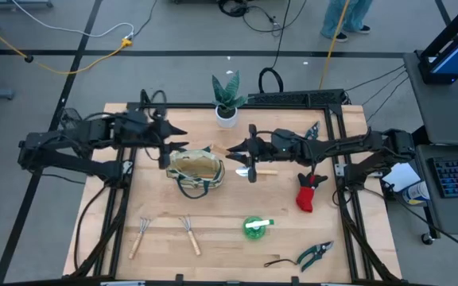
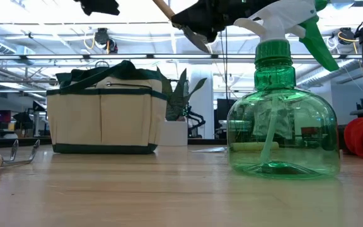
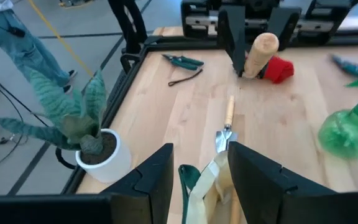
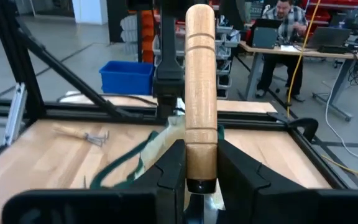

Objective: Pick & Place Garden tools in Gardening bag
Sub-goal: Put the top brown trowel into the white gardening bag

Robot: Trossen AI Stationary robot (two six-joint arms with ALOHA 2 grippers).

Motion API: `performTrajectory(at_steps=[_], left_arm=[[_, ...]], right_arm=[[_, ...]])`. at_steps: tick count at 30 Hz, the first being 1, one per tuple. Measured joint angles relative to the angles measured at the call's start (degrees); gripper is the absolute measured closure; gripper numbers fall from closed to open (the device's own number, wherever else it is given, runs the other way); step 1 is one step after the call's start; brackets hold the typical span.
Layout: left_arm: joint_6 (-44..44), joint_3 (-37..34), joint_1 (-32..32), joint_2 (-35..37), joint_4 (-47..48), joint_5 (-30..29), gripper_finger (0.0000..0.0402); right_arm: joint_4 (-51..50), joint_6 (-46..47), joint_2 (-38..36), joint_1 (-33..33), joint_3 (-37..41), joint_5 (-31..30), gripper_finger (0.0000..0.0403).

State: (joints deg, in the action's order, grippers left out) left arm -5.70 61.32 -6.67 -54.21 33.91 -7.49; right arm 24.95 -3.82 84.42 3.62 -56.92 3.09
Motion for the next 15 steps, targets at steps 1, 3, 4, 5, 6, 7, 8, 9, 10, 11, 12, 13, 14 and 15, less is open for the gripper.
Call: performTrajectory(at_steps=[1,3,4,5,6,7,8,9,10,11,12,13,14,15], left_arm=[[-0.9,0.0,0.0,-1.1,-0.9,0.0,0.0243],[-2.9,0.0,0.0,-2.8,-2.7,0.0,0.0243],[-4.0,0.0,0.0,-3.6,-3.7,0.1,0.0243],[-5.0,0.0,0.0,-4.3,-4.8,0.1,0.0243],[-5.8,0.0,0.0,-4.8,-5.6,0.1,0.0243],[-6.3,0.0,0.0,-5.3,-6.0,0.1,0.0243],[-6.4,0.0,0.0,-5.9,-6.6,0.1,0.0243],[-6.3,0.0,0.0,-6.3,-7.3,0.1,0.0243],[-6.1,0.0,0.0,-6.6,-7.4,0.1,0.0243],[-5.9,0.0,0.0,-6.8,-7.1,0.2,0.0243],[-5.7,0.0,0.0,-7.2,-7.1,0.2,0.0243],[-5.3,0.0,0.0,-7.6,-7.4,0.2,0.0243],[-4.7,0.0,0.0,-8.0,-7.4,0.5,0.0243],[-4.1,0.0,0.0,-8.4,-7.1,1.2,0.0243]], right_arm=[[-0.8,-0.1,0.0,0.0,0.0,0.0,0.0342],[-2.4,-0.3,0.0,0.1,0.0,0.0,0.0342],[-3.0,-0.3,0.0,0.1,0.0,0.0,0.0342],[-3.7,-0.3,0.0,0.1,0.0,0.0,0.0342],[-4.5,-0.3,0.0,0.2,0.0,0.0,0.0342],[-5.3,-0.4,0.0,0.2,0.0,-0.1,0.0342],[-6.1,-0.4,0.0,0.3,0.0,-0.1,0.0342],[-6.7,-0.4,0.0,0.4,0.0,-0.1,0.0342],[-7.2,-0.7,0.0,0.5,0.0,-0.1,0.0342],[-7.7,-1.3,0.0,0.6,0.0,-0.1,0.0342],[-8.3,-1.9,0.0,0.8,0.0,-0.1,0.0342],[-8.8,-2.5,0.0,0.9,0.0,-0.1,0.0342],[-9.2,-3.2,0.0,0.9,0.0,-0.1,0.0342],[-9.4,-3.9,0.0,1.0,0.0,-0.1,0.0342]])
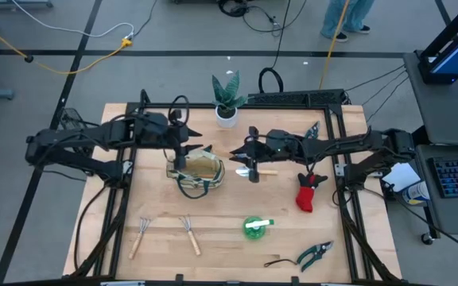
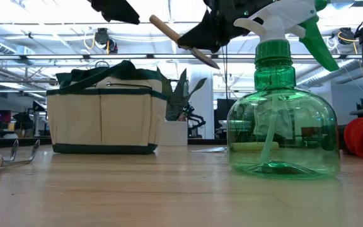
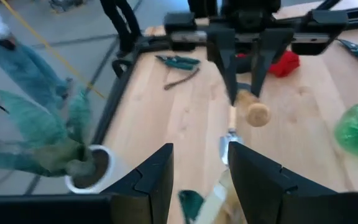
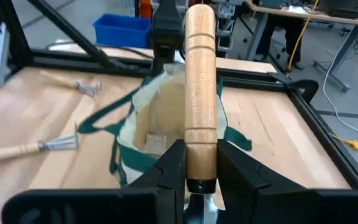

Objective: Pick & Place Garden tools in Gardening bag
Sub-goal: Put the top brown trowel into the white gardening bag

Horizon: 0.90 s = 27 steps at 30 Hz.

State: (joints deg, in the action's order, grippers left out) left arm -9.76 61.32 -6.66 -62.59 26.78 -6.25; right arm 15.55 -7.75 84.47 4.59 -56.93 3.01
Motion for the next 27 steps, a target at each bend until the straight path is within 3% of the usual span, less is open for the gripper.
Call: performTrajectory(at_steps=[10,16,27], left_arm=[[2.5,0.0,0.0,-5.2,-4.2,6.6,0.0243],[8.4,0.0,0.0,-9.2,-9.2,6.8,0.0243],[8.6,0.0,0.2,-15.8,-11.9,9.8,0.0243]], right_arm=[[-2.6,-5.4,0.0,-0.1,0.0,0.0,0.034],[-5.6,-8.3,0.0,-0.1,0.0,0.0,0.0333],[-6.9,-8.5,0.8,-0.1,0.1,-0.2,0.0335]])
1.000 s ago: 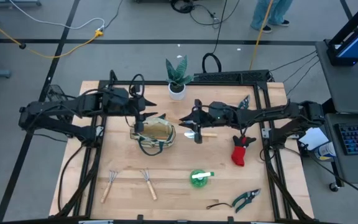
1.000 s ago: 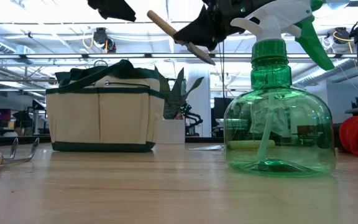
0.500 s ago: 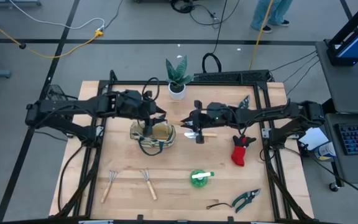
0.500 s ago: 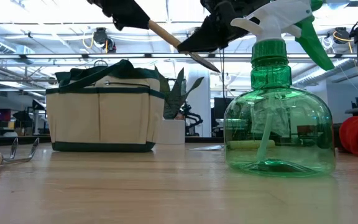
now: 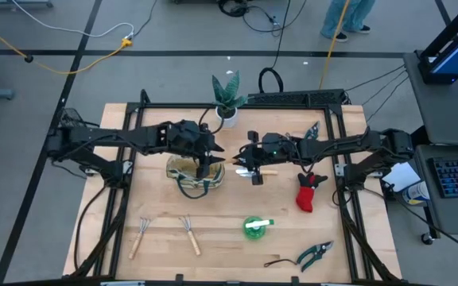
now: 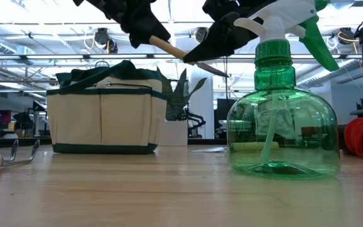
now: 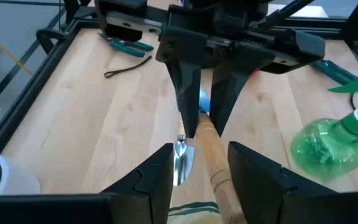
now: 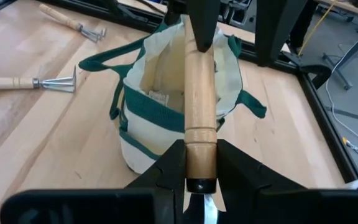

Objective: Pick & Place Garden tools in Gardening bag
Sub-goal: Put the top brown trowel into the white gardening bag

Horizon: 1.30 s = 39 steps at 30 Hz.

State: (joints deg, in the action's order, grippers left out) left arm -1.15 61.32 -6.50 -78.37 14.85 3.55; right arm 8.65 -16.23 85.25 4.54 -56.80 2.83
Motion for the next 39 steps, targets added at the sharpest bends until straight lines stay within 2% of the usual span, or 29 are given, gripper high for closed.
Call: performTrajectory(at_steps=[7,16,24,39], left_arm=[[0.0,0.0,0.0,-0.3,0.2,0.7,0.0243],[-0.1,0.0,0.0,-0.3,0.5,0.7,0.0243],[-1.5,0.0,0.0,-1.1,2.6,0.3,0.0243],[-3.8,0.0,0.0,-1.8,1.2,0.3,0.0243]], right_arm=[[-0.4,0.3,0.0,0.0,0.0,-0.4,0.0339],[-2.3,0.6,0.0,0.0,0.0,-6.0,0.0335],[-0.5,0.4,0.0,0.0,0.0,-5.6,0.0336],[0.5,0.1,0.0,0.0,0.0,-5.6,0.0337]])
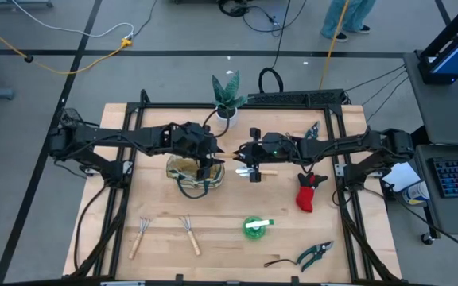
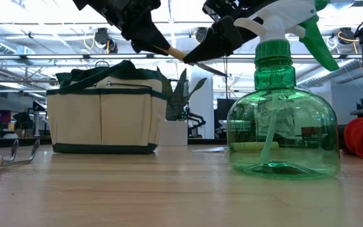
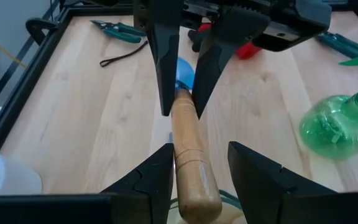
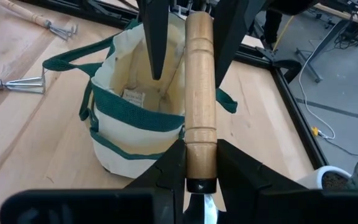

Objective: Pick & Place Garden tools in Gardening bag
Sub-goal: Put the top brown trowel into the white gardening bag

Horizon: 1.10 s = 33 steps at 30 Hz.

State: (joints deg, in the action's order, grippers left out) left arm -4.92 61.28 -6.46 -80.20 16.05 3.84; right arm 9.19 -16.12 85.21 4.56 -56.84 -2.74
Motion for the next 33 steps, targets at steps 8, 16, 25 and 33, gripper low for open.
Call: performTrajectory(at_steps=[8,16,25,33], left_arm=[[-1.4,0.0,0.0,0.0,-0.1,-0.9,0.0267],[-2.0,0.0,0.0,0.0,0.0,-2.4,0.0333],[-0.9,0.0,0.0,0.0,1.4,-3.6,0.0333],[0.6,0.0,0.0,0.4,3.2,-3.9,0.0333]], right_arm=[[0.5,-1.3,0.0,0.0,0.0,0.0,0.0335],[0.5,-0.9,0.0,0.0,0.0,-0.1,0.0328],[1.0,-1.1,0.0,0.0,0.0,-0.1,0.0306],[3.1,-1.1,0.0,0.0,0.0,-0.2,0.0278]])
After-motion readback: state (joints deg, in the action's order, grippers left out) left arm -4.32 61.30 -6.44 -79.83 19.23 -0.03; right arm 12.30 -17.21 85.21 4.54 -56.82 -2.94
